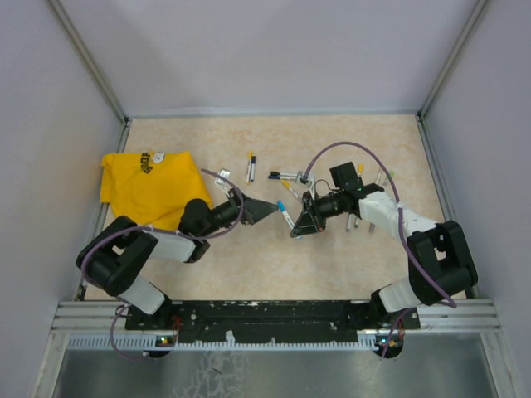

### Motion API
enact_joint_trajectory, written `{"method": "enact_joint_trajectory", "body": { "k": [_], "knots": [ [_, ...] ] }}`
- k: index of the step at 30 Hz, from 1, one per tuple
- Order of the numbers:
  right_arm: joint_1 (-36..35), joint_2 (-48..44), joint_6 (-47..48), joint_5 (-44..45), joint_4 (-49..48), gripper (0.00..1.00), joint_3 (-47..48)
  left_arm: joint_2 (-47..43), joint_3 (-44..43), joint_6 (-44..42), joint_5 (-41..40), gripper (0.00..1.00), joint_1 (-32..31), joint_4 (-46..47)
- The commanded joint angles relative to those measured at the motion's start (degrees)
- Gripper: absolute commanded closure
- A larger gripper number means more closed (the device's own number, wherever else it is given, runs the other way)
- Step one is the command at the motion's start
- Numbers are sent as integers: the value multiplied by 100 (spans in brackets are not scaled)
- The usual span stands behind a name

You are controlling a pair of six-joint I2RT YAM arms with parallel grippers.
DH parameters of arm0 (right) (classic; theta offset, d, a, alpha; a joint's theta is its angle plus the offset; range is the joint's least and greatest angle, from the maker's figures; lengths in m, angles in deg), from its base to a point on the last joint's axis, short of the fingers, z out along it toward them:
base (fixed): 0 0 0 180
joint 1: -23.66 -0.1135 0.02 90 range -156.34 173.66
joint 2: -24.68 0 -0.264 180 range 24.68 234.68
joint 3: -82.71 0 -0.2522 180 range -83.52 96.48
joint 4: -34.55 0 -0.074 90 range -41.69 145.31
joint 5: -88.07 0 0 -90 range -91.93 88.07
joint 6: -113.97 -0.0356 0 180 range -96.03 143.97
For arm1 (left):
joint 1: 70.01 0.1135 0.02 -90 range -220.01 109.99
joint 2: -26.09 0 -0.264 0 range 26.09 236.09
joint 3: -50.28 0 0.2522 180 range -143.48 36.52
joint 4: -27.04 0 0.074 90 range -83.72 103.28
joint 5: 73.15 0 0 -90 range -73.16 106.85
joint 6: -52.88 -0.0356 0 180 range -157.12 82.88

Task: Open the pen caps
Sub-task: Open the pen cap from the pen.

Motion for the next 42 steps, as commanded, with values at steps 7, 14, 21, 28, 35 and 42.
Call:
{"method": "enact_joint_trajectory", "body": {
  "k": [7,14,21,28,35,42],
  "knots": [
    [-76,45,109,-151,-22,100,298,761,-619,396,88,41,-271,593],
    [-119,72,121,-101,-1,100,318,929,-710,451,113,64,-339,695],
    [-120,71,112,-105,-9,100,323,933,-708,438,175,98,-341,723],
    [-120,-130,-647,-347,-739,73,111,1000,-621,498,71,100,-521,961],
    [-122,-239,-1534,-296,-1762,58,-235,1128,-596,560,-132,100,-647,1188],
    [-120,-162,-1555,-388,-1772,69,-282,959,-553,342,-423,100,-587,1027]
  ]
}}
